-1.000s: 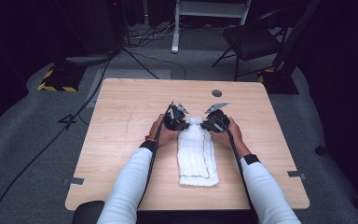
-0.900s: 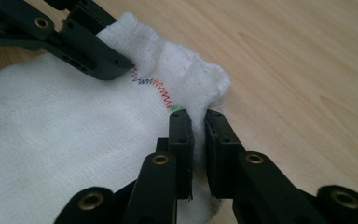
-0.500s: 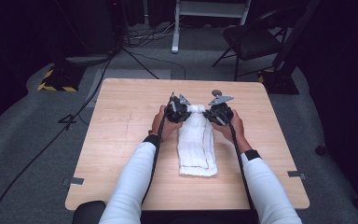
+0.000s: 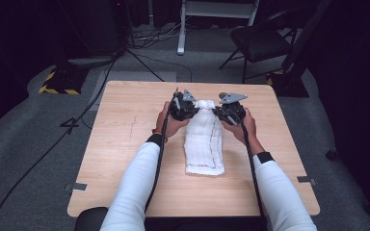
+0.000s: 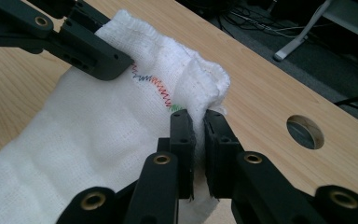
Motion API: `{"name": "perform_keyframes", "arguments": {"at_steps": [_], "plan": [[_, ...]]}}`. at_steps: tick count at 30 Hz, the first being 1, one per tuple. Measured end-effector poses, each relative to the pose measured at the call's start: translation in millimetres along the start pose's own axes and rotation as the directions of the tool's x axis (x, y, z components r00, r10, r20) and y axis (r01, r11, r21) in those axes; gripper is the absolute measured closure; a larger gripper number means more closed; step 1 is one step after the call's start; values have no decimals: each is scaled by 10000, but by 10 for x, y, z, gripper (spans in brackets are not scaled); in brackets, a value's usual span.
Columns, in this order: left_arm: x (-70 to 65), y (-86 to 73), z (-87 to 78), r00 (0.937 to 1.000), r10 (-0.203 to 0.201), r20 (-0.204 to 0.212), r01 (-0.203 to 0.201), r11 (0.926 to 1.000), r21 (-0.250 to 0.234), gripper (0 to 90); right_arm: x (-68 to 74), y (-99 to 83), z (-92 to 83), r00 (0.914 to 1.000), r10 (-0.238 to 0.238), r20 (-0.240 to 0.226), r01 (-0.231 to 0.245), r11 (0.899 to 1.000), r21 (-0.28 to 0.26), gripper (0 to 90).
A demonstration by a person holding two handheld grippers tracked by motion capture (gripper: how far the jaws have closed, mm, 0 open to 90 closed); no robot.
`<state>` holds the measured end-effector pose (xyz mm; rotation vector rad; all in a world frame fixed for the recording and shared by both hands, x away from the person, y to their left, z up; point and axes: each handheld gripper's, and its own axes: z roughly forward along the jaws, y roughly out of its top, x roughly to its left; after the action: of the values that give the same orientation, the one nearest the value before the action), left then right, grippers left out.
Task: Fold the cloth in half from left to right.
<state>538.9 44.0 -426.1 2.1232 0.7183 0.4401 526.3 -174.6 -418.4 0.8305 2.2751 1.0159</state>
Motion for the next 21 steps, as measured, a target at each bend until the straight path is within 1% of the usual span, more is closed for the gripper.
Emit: {"name": "perform_keyframes", "arguments": {"at_steps": [3, 5, 6, 8, 10, 12, 15, 16, 18, 19, 20, 21], "plan": [[8, 36, -26, 9998, 36, -220, -35, 10000, 20, 803, 30, 36, -24, 9998, -210, 20, 210, 9998, -64, 832], [10, 77, -41, 9992, 18, -404, -18, 10000, -8, 804, 53, 75, -30, 9991, -362, 199, 364, 9993, -87, 832], [7, 93, -51, 9993, -9, -384, 5, 10000, -85, 804, 58, 91, -36, 9990, -379, 251, 382, 9992, -120, 832], [6, 115, -76, 9991, 112, -420, -119, 9998, -169, 804, 57, 109, -52, 9988, -368, 315, 374, 9991, -206, 832], [1, 115, -112, 9995, 86, -310, -95, 9995, -287, 804, 39, 110, -83, 9992, -308, 273, 316, 9990, -304, 833], [-9, 113, -141, 9994, 208, -291, -218, 9992, -322, 803, 28, 113, -115, 9994, -280, 200, 288, 9987, -409, 832], [-43, 89, -207, 9991, 309, -288, -322, 9985, -446, 803, 47, 122, -163, 9995, -296, 98, 301, 9983, -503, 832], [-56, 72, -224, 9996, 246, -160, -254, 9985, -476, 803, 66, 122, -185, 9994, -328, 71, 331, 9980, -537, 832], [-77, 32, -259, 9993, 371, -66, -374, 9982, -469, 802, 88, 113, -214, 9992, -385, -115, 377, 9977, -569, 833], [-99, 12, -275, 9987, 504, -81, -507, 9979, -411, 800, 104, 105, -228, 9990, -412, -183, 402, 9977, -545, 832], [-129, -7, -286, 9973, 709, -169, -714, 9970, -283, 799, 121, 93, -242, 9985, -475, -283, 459, 9975, -546, 833], [-160, -24, -298, 9940, 1068, -239, -1070, 9942, -55, 798, 144, 78, -255, 9980, -522, -369, 502, 9973, -532, 833]]}}
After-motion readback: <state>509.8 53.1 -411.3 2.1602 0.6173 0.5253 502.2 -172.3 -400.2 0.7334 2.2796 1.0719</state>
